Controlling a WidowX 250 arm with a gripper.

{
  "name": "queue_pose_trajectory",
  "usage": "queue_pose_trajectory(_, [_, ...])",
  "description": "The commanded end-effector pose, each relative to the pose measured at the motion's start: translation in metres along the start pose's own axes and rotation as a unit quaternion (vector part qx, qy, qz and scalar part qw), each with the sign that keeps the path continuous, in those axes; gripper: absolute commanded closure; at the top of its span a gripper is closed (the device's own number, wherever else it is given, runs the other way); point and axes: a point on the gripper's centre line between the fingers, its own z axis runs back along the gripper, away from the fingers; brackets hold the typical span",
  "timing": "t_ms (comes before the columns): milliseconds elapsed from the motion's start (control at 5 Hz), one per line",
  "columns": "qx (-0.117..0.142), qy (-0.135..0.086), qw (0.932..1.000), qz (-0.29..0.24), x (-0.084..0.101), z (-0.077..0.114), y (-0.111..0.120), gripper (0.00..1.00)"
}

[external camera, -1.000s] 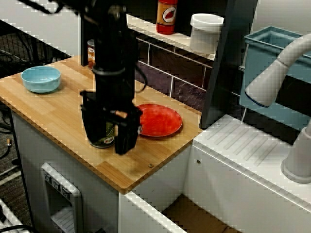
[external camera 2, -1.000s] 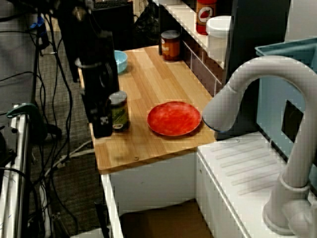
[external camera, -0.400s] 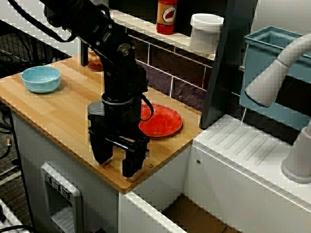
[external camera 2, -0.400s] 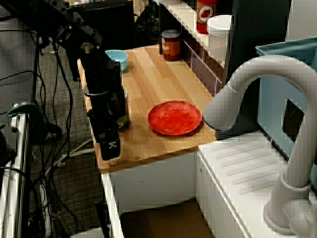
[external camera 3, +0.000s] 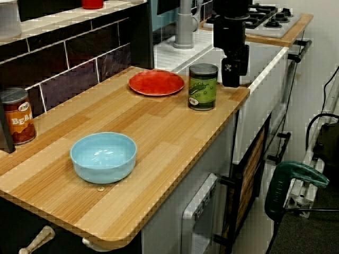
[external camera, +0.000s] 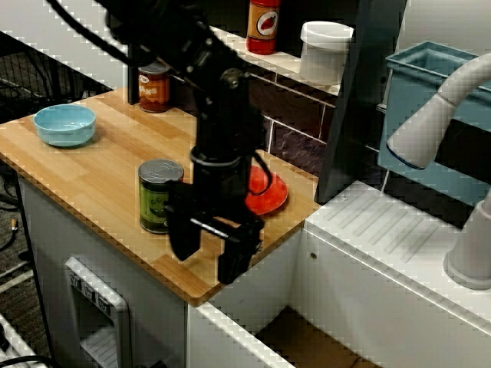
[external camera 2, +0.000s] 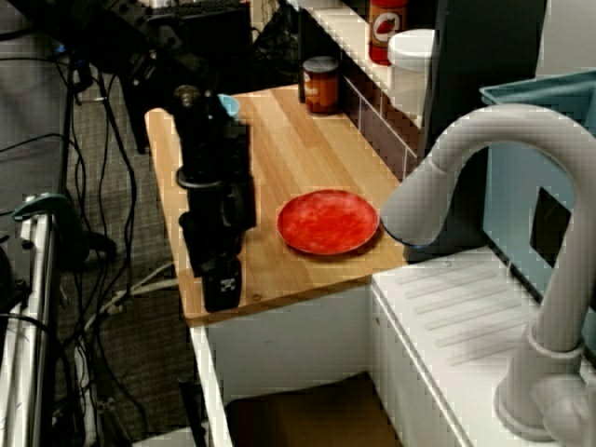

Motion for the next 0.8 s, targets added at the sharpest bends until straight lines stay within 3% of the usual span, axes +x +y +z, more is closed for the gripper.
queue_pose_trajectory(0, [0.000, -0.019, 0.9994, -0.029, 0.019, 0.016, -0.005, 1.00])
queue_pose_trajectory(200, [0.032, -0.003, 0.9975, -0.062, 0.020, 0.010, 0.004, 1.00])
queue_pose_trajectory(600, [0.046, -0.014, 0.9972, -0.057, 0.020, 0.010, 0.034, 1.00])
